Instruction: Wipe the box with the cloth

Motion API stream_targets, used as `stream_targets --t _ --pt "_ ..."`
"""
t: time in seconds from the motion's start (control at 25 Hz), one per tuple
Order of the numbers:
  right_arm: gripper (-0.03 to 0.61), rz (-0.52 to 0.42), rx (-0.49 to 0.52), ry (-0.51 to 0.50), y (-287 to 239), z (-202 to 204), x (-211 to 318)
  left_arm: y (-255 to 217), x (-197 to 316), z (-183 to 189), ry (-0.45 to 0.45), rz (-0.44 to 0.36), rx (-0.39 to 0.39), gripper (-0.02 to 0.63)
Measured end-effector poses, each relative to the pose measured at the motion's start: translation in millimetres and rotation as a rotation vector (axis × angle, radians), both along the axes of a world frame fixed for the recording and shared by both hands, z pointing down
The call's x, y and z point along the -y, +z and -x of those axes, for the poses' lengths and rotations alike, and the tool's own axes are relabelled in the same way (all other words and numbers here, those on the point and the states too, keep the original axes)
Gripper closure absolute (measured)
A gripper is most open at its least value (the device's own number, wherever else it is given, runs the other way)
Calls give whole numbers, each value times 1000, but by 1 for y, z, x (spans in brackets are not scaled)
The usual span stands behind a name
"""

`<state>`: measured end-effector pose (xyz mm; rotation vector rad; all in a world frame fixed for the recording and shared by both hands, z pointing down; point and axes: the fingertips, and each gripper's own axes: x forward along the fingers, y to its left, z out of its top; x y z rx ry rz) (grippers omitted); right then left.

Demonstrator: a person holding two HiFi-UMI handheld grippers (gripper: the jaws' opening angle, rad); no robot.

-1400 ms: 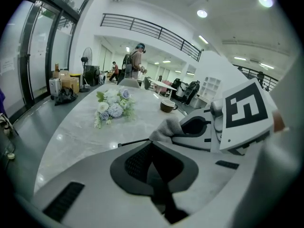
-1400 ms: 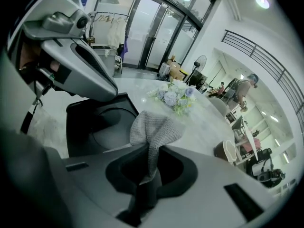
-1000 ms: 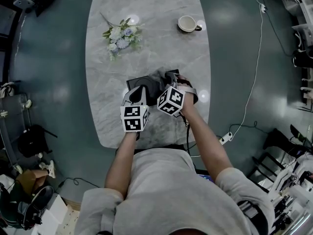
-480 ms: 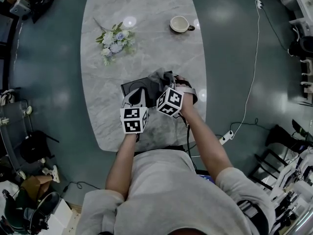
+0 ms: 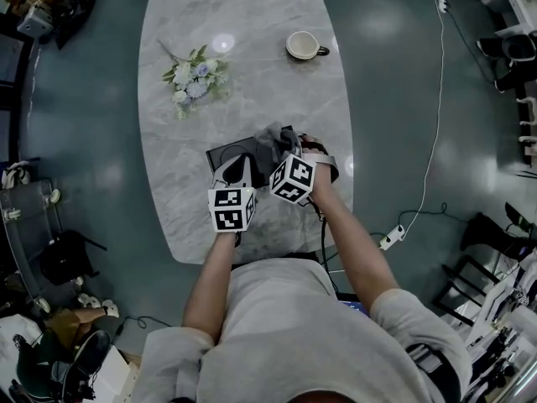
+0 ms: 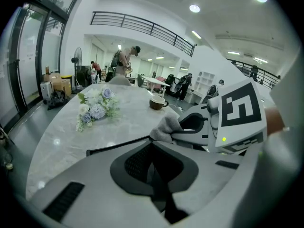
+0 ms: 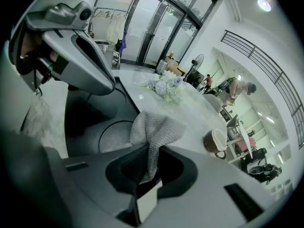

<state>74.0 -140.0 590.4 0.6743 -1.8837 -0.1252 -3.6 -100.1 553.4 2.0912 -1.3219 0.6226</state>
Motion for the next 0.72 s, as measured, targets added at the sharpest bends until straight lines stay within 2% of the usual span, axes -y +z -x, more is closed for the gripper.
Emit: stream_targets --t 0.56,0.72 --pt "532 -52 -69 34 -2 -20 6 -2 -4 -11 26 4 -10 591" --pt "532 -83 -132 12 -1 -19 7 -5 -4 -6 21 -4 -8 591"
